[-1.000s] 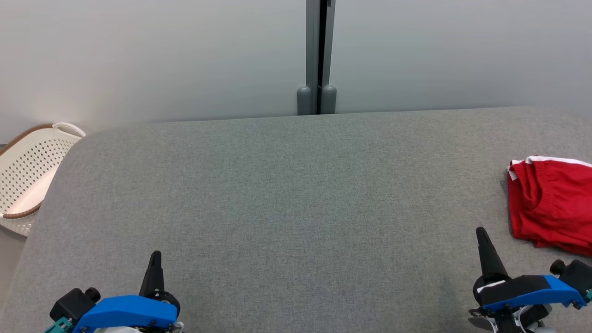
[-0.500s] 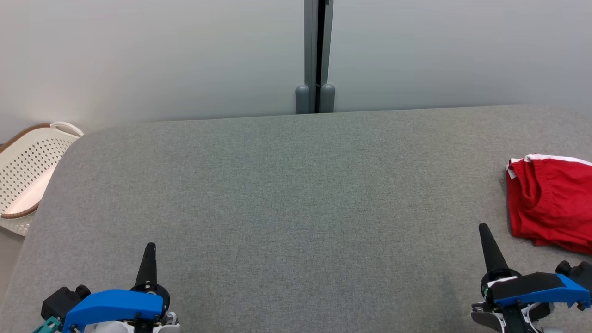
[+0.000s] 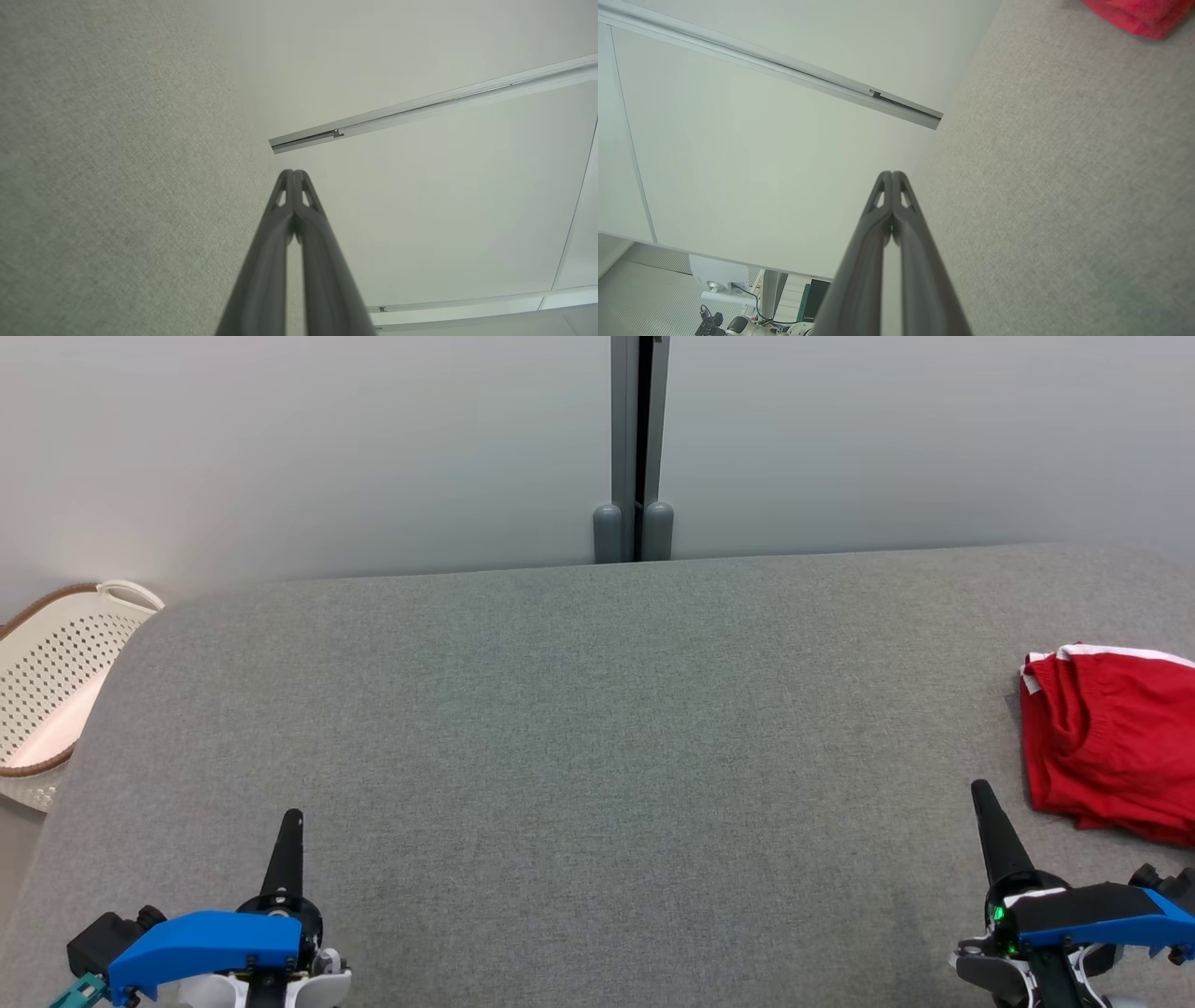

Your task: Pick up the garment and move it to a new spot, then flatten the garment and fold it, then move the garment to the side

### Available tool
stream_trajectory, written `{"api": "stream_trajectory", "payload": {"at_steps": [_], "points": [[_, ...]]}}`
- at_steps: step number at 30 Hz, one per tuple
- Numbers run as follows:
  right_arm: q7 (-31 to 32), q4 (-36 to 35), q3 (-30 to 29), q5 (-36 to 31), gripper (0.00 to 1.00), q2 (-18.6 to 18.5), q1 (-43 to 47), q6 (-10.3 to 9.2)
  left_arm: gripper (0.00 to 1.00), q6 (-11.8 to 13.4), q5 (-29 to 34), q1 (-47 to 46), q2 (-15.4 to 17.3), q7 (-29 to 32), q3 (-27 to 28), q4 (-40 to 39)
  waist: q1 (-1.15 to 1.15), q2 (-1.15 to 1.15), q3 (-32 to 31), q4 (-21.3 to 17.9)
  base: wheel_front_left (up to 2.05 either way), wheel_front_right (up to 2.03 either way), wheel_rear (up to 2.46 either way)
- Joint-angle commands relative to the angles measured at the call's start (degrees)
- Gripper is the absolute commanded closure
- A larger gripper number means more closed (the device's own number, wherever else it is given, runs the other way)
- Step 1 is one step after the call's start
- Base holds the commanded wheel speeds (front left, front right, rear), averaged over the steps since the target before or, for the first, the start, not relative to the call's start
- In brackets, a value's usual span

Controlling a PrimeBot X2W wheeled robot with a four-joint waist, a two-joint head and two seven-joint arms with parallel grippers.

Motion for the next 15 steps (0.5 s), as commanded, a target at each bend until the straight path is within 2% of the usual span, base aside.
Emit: {"api": "stream_trajectory", "payload": {"at_steps": [1,15], "points": [[0.52,-0.82,-0.21,1.66,1.0,-0.32,0.32,0.04,1.0,-0.33,-1.21,-1.2,0.06,0.39,0.6,-0.7,0.0,0.0,0.02,-0.02,0.0,0.0,0.0],[2.04,-1.75,-0.61,8.14,1.0,-0.33,0.45,0.04,1.0,-0.99,-6.76,-1.57,-0.14,2.02,2.08,-1.62,0.0,0.0,0.25,-0.23,0.0,0.0,0.0]]}}
